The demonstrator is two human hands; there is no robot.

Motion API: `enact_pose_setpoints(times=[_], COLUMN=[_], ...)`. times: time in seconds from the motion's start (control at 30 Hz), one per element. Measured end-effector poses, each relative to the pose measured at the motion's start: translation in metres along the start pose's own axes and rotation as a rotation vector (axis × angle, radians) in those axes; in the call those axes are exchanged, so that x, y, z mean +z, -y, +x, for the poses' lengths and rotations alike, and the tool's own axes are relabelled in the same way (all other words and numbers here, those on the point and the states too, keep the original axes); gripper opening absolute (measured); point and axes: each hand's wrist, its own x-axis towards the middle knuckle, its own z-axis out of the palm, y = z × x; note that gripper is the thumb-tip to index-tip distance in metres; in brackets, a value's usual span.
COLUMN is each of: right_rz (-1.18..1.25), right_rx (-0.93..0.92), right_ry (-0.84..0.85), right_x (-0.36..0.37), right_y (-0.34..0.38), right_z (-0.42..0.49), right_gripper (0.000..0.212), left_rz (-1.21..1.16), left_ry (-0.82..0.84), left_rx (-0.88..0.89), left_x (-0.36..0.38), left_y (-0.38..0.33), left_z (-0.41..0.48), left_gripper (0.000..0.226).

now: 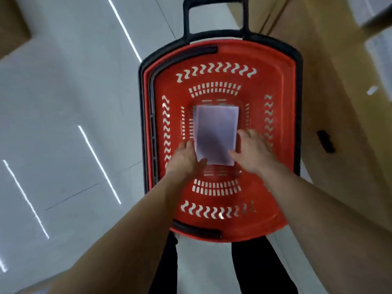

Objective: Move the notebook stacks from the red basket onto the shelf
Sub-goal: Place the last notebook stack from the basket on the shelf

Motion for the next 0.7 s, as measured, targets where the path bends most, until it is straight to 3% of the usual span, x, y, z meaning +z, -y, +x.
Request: enact_pose_setpoints(times=[0.23,0.4,0.7], right_rz=[0.166,0.253,0.239], right_rx=[0.134,0.223,0.240], right_ry=[-0.055,-0.099,-0.117], right_x=[0.116,0.175,0.205], right_y=[-0.030,-0.036,-0.040], right_z=[0.111,0.150,0.157], right_gripper=[0.079,0.098,0.109], left_rz=[-0.276,-0.453,-0.483], left_ry=[-0.087,-0.124,-0.240], left_rx=[-0.119,-0.181,-0.123], left_x=[0.102,0.147,0.173], left_y=[0.039,0.056,0.054], left_z=[0.112,0.154,0.176], left_gripper=[0.065,0.065,0.072])
